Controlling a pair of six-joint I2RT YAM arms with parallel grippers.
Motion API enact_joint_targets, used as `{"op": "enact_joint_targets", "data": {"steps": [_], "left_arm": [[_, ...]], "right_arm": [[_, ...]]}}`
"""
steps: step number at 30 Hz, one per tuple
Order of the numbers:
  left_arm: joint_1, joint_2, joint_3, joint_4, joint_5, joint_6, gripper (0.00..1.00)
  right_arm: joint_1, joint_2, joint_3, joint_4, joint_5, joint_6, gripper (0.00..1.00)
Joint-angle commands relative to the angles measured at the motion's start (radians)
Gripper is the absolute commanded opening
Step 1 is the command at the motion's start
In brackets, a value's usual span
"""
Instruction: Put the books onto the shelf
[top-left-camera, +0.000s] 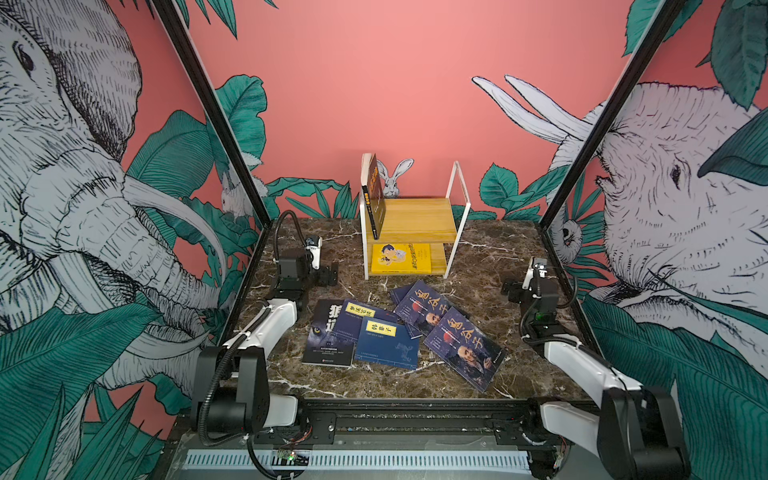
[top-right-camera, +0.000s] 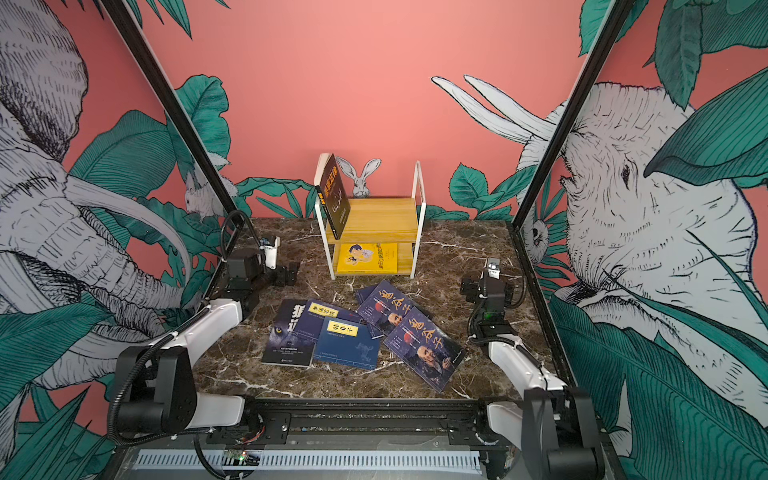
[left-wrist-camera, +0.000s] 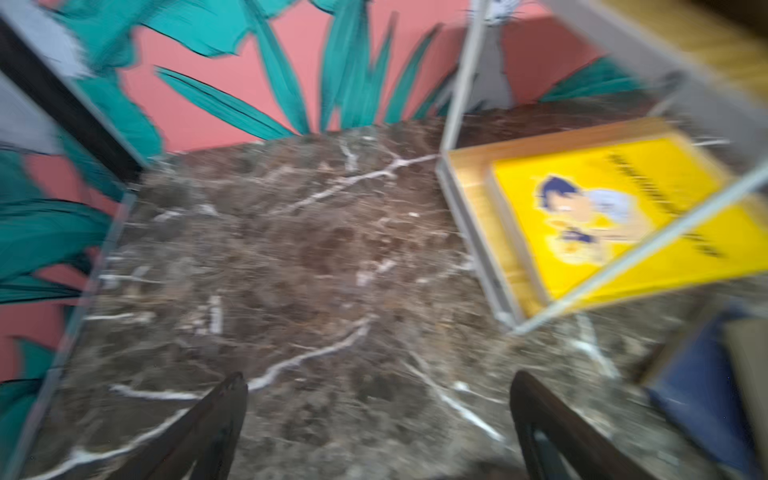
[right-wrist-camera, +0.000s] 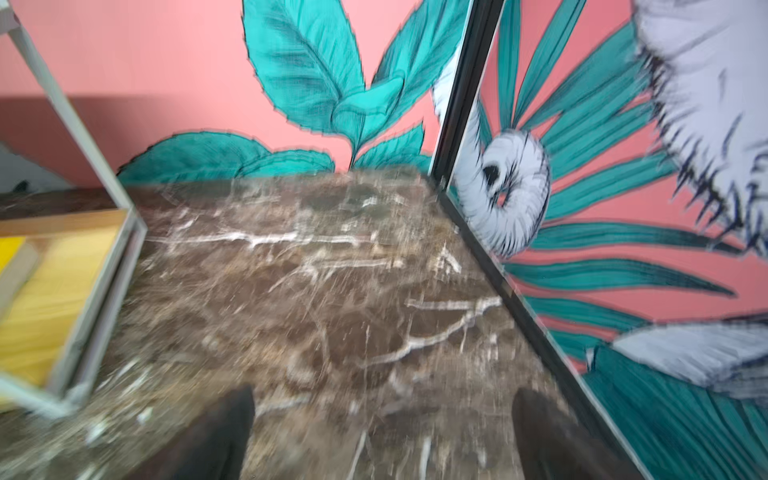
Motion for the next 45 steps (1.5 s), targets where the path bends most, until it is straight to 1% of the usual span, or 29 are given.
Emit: {"op": "enact_joint_targets", "data": {"steps": [1,3,5,6,9,11,13,14,15,17,19,21,25,27,29,30,31,34,36,42,45], "left_arm": [[-0.056,-0.03,0.093,-0.268,0.227,-0.119,1.0],[-0.119,-0.021,0.137,-0.316,0.279,-0.135,1.0],[-0.195,-0.008,0.148,-0.333,0.345,-0.123,0.99],[-0.238,-0.001,0.148,-0.339,0.36,-0.117,1.0],[-0.36,0.035,0.147,-0.359,0.397,-0.11,1.0],[-0.431,0.066,0.156,-0.369,0.451,-0.122,1.0],[-0.501,0.095,0.15,-0.354,0.498,-0.179,1.0],[-0.521,0.097,0.129,-0.316,0.519,-0.221,1.0],[-0.54,0.093,0.086,-0.247,0.554,-0.29,1.0],[-0.561,0.085,0.005,-0.106,0.602,-0.424,1.0],[-0.578,0.085,-0.05,-0.002,0.616,-0.525,1.0],[-0.593,0.092,-0.057,0.001,0.597,-0.555,0.99],[-0.6,0.105,-0.074,0.002,0.561,-0.619,0.99],[-0.604,0.115,-0.095,0.025,0.548,-0.622,0.99],[-0.605,0.137,-0.086,0.006,0.542,-0.587,0.99],[-0.605,0.158,-0.074,-0.008,0.539,-0.584,0.99],[-0.63,0.187,-0.062,-0.007,0.543,-0.599,0.99],[-0.652,0.26,-0.012,-0.011,0.58,-0.634,0.99],[-0.659,0.292,0.031,-0.071,0.593,-0.62,0.99],[-0.659,0.303,0.025,-0.071,0.594,-0.628,0.99],[-0.657,0.353,0.058,-0.085,0.621,-0.625,0.99]], "right_arm": [[0.0,-0.105,0.098,-0.393,-0.096,0.13,0.99],[0.0,-0.158,0.139,-0.537,-0.179,0.199,0.99],[0.0,-0.194,0.15,-0.619,-0.26,0.255,0.99],[0.0,-0.214,0.146,-0.66,-0.311,0.291,0.99],[0.0,-0.255,0.15,-0.788,-0.387,0.356,0.99],[0.001,-0.278,0.16,-0.875,-0.42,0.387,0.98],[0.0,-0.304,0.168,-0.972,-0.465,0.425,0.96],[0.0,-0.316,0.168,-1.005,-0.484,0.446,0.95],[-0.001,-0.329,0.166,-1.029,-0.518,0.462,0.94],[-0.001,-0.348,0.147,-1.055,-0.586,0.484,0.93],[0.0,-0.36,0.13,-1.096,-0.613,0.512,0.92],[0.0,-0.372,0.1,-1.094,-0.658,0.54,0.9],[0.0,-0.365,0.015,-0.995,-0.722,0.601,0.89],[0.0,-0.321,-0.006,-0.962,-0.748,0.591,0.89],[-0.001,-0.275,-0.015,-0.963,-0.757,0.557,0.89],[0.0,-0.255,-0.02,-0.961,-0.759,0.543,0.89],[0.0,-0.241,-0.028,-0.957,-0.757,0.537,0.89],[0.0,-0.224,-0.043,-0.933,-0.742,0.528,0.89],[0.0,-0.215,-0.047,-0.927,-0.724,0.519,0.89],[0.0,-0.157,-0.081,-0.882,-0.729,0.516,0.89],[0.0,-0.124,-0.083,-0.87,-0.721,0.508,0.89]]}}
